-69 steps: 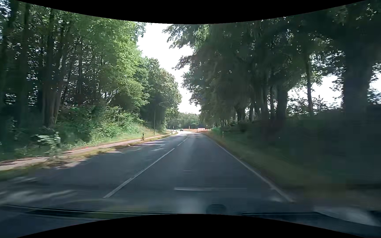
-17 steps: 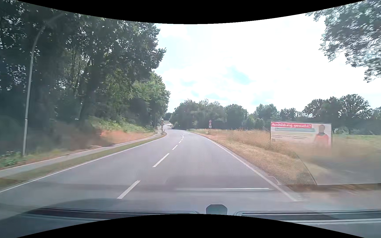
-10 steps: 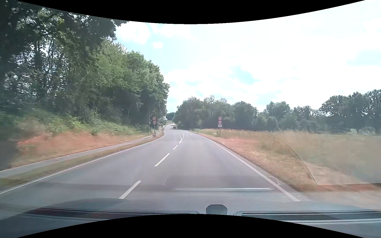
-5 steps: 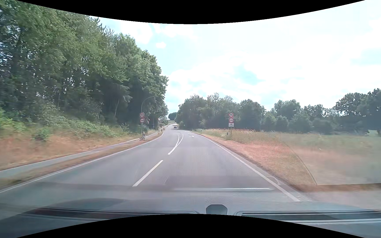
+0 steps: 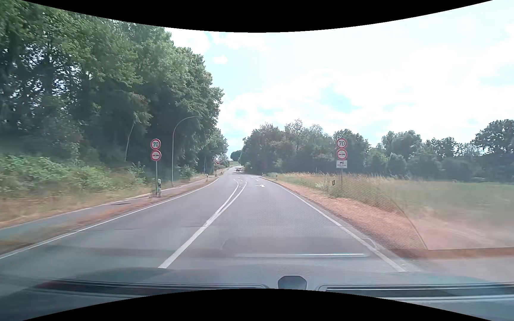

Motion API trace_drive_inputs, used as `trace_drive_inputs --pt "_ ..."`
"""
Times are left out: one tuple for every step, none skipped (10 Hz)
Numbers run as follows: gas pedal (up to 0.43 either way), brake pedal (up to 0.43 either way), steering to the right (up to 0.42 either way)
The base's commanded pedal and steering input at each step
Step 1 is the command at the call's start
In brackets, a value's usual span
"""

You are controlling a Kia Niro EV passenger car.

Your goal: Follow the waypoints while adhering to traffic rules and regulations

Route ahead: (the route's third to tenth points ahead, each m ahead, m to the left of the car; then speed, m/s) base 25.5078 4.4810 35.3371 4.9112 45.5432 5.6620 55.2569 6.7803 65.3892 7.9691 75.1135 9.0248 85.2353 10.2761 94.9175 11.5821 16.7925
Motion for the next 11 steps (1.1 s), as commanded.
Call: trace_drive_inputs --pt "0.15 0.0 -0.009" --pt "0.15 0.0 -0.009" --pt "0.15 0.0 -0.009" --pt "0.15 0.0 -0.009" --pt "0.15 0.0 -0.009" --pt "0.15 0.0 -0.009" --pt "0.15 0.0 -0.009" --pt "0.157 0.0 -0.009" --pt "0.157 0.0 -0.009" --pt "0.157 0.0 -0.009" --pt "0.157 0.0 -0.009"
